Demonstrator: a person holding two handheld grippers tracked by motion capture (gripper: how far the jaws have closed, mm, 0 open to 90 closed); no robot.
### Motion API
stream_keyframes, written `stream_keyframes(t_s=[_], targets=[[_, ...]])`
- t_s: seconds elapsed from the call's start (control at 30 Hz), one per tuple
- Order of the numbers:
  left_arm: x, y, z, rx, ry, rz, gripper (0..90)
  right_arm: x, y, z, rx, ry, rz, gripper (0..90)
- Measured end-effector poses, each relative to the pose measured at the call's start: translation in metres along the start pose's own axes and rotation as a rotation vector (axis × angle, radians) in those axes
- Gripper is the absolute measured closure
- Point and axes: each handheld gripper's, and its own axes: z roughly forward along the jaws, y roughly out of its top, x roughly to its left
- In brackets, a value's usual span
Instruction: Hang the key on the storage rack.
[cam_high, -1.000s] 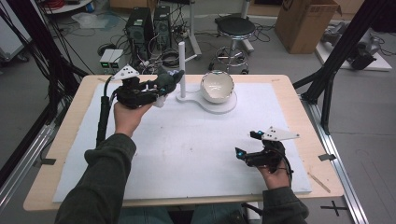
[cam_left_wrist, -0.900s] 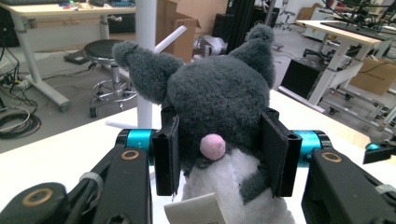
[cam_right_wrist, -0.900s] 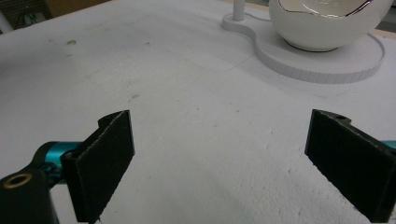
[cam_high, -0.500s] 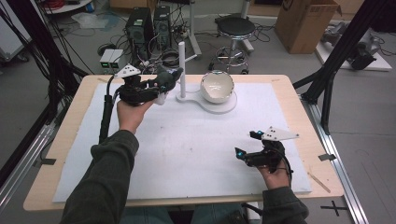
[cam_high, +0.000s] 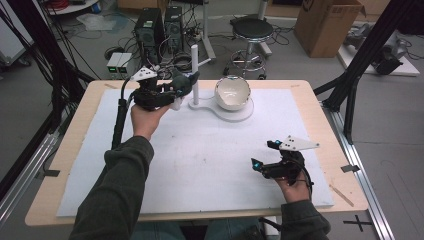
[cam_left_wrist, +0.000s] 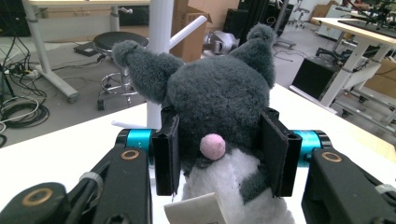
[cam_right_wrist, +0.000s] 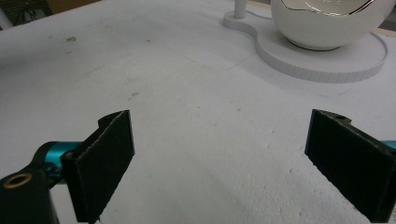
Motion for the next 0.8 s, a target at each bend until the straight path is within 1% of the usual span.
stream_keyframes(t_s=[0.07,0.13,0.2,0.3,0.37,0.43,0.47,0.5,0.57,0.6,0.8], targets=[[-0.001,0.0,0.003,0.007,0.003,0.003,54.6,0.0,0.0,-0.001,-0.001,0.0,0.009,7.6],[0.0,-0.001,0.005,0.011,0.006,0.004,54.6,-0.001,0.0,-0.001,-0.004,-0.002,0.001,7.6],[0.0,-0.002,0.006,0.02,0.008,0.0,54.6,0.0,0.0,-0.002,-0.003,-0.003,0.009,7.6],[0.001,-0.003,0.008,0.025,0.01,-0.005,54.5,-0.001,-0.001,-0.003,-0.006,-0.002,0.002,7.6],[0.001,-0.003,0.009,0.025,0.014,0.001,54.5,-0.001,-0.001,-0.003,-0.005,-0.002,0.009,7.6],[0.002,-0.004,0.009,0.035,0.017,0.005,54.5,-0.001,-0.001,-0.003,-0.006,-0.001,0.012,7.6],[0.002,-0.005,0.01,0.04,0.02,0.003,54.5,-0.001,-0.001,-0.003,-0.01,-0.005,0.004,7.6],[0.003,-0.006,0.01,0.041,0.024,0.001,54.5,-0.001,-0.001,-0.003,-0.005,-0.002,0.011,7.6],[0.004,-0.01,0.01,0.042,0.029,-0.006,54.5,-0.001,-0.001,-0.003,-0.006,0.0,0.009,7.6],[0.004,-0.011,0.011,0.05,0.031,-0.006,54.5,-0.001,-0.001,-0.003,-0.007,0.001,0.006,7.6],[0.004,-0.016,0.013,0.069,0.034,0.008,54.5,0.0,-0.001,-0.004,-0.004,0.001,0.009,7.6]])
